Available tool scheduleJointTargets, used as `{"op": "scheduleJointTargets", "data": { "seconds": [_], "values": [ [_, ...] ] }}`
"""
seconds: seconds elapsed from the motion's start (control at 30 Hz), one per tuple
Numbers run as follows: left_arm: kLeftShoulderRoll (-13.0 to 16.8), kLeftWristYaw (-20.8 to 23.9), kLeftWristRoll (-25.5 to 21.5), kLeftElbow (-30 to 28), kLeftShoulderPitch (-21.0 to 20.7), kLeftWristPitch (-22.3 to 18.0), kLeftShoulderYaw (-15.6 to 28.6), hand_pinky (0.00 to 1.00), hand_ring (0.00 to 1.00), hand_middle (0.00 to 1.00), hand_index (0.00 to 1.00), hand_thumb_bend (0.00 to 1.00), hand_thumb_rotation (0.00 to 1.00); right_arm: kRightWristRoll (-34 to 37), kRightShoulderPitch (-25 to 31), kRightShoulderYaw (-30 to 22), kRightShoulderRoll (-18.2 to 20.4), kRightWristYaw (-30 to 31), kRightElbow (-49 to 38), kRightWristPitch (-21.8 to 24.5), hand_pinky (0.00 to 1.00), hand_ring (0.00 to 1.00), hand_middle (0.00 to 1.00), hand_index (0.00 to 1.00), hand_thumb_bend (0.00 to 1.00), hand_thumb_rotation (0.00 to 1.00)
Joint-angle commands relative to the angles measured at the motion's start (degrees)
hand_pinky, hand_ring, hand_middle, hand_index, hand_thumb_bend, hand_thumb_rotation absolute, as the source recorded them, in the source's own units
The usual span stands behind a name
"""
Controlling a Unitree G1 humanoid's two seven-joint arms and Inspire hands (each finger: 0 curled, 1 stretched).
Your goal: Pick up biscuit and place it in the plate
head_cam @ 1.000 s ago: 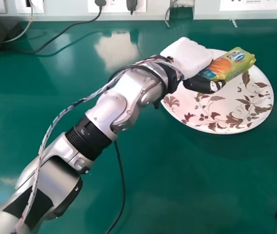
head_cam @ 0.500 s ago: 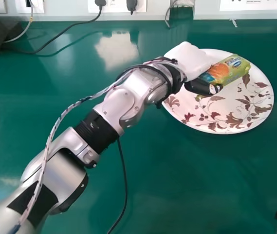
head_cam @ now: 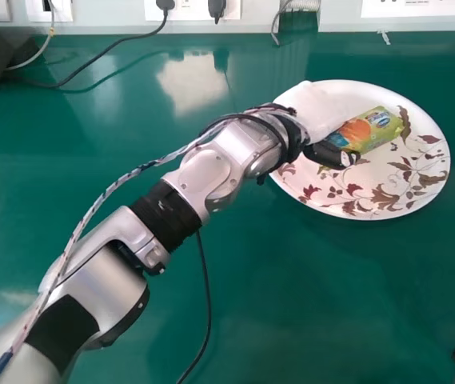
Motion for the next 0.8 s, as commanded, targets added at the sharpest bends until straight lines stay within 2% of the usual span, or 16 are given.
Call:
{"op": "scheduleJointTargets", "data": {
  "seconds": [0.0,0.23,0.43,0.7,0.77],
  "values": [
    [-0.81,0.12,0.39,1.33,-1.72,0.34,-1.03,0.18,0.36,0.44,0.52,0.50,0.00,0.47,-0.30,-0.33,3.36,1.00,0.91,-0.43,0.82,0.87,0.82,0.72,0.89,0.38],
    [-2.21,0.82,0.75,4.80,-3.13,0.55,-2.49,0.18,0.37,0.44,0.52,0.50,0.00,0.50,-0.11,-0.20,3.58,1.08,0.87,-0.37,0.82,0.86,0.82,0.69,0.88,0.35],
    [-3.11,1.75,0.01,7.72,-4.18,0.03,-3.29,0.18,0.36,0.44,0.52,0.50,0.00,0.55,0.04,-0.28,3.56,1.81,1.00,-0.63,0.73,0.81,0.77,0.65,0.87,0.32],
    [-4.93,3.37,0.06,12.75,-5.79,-0.49,-4.74,0.18,0.37,0.44,0.52,0.50,0.00,0.62,0.21,-0.28,3.61,1.47,0.43,-0.35,0.71,0.81,0.78,0.67,0.87,0.37],
    [-5.41,3.97,-0.13,13.87,-5.92,-0.45,-4.92,0.18,0.36,0.44,0.52,0.50,0.00,0.74,0.25,-0.23,3.46,1.86,0.35,-0.34,0.70,0.81,0.77,0.64,0.86,0.35]
  ]
}}
